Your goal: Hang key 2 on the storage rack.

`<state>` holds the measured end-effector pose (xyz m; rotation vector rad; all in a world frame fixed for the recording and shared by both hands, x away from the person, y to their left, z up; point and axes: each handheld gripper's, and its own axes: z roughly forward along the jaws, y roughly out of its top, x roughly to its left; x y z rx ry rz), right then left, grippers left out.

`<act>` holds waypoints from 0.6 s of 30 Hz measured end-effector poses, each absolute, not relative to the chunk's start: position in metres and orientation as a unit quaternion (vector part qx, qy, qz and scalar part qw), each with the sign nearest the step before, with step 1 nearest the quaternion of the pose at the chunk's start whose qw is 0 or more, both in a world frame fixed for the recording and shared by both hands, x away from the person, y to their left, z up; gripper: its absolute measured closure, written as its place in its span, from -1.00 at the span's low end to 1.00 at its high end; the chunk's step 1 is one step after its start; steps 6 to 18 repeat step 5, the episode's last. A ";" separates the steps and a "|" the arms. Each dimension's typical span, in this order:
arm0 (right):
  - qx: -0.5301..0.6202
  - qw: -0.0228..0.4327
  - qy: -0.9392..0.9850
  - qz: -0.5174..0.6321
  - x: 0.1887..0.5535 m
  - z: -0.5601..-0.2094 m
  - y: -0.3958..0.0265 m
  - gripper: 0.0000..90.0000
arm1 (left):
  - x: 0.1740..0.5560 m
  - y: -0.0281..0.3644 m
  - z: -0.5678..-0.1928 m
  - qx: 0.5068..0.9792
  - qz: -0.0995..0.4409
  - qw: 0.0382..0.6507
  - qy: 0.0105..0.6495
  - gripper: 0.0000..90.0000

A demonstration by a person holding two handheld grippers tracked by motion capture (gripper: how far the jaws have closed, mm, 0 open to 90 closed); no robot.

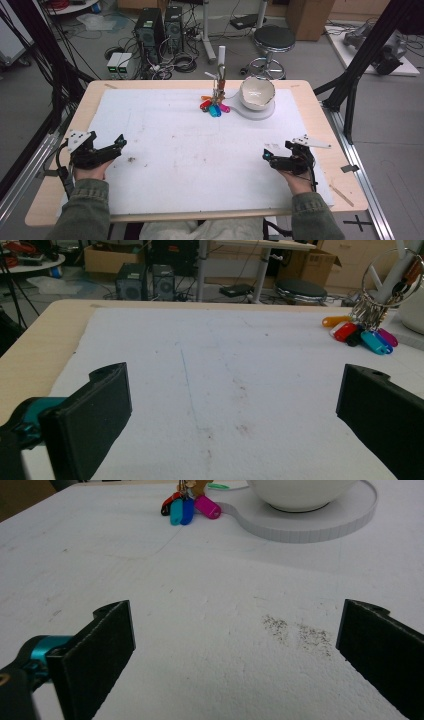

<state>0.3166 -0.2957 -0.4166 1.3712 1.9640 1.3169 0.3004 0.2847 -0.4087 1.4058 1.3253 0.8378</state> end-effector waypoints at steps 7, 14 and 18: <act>0.490 0.201 0.705 0.471 0.317 -0.417 -0.296 -0.97 | 0.302 0.286 -0.410 0.584 0.332 0.481 0.563 -0.96; 0.490 0.201 0.705 0.471 0.317 -0.417 -0.296 -0.97 | 0.302 0.286 -0.410 0.584 0.332 0.481 0.563 -0.96; 0.490 0.201 0.705 0.471 0.317 -0.417 -0.296 -0.97 | 0.302 0.286 -0.410 0.584 0.332 0.481 0.563 -0.96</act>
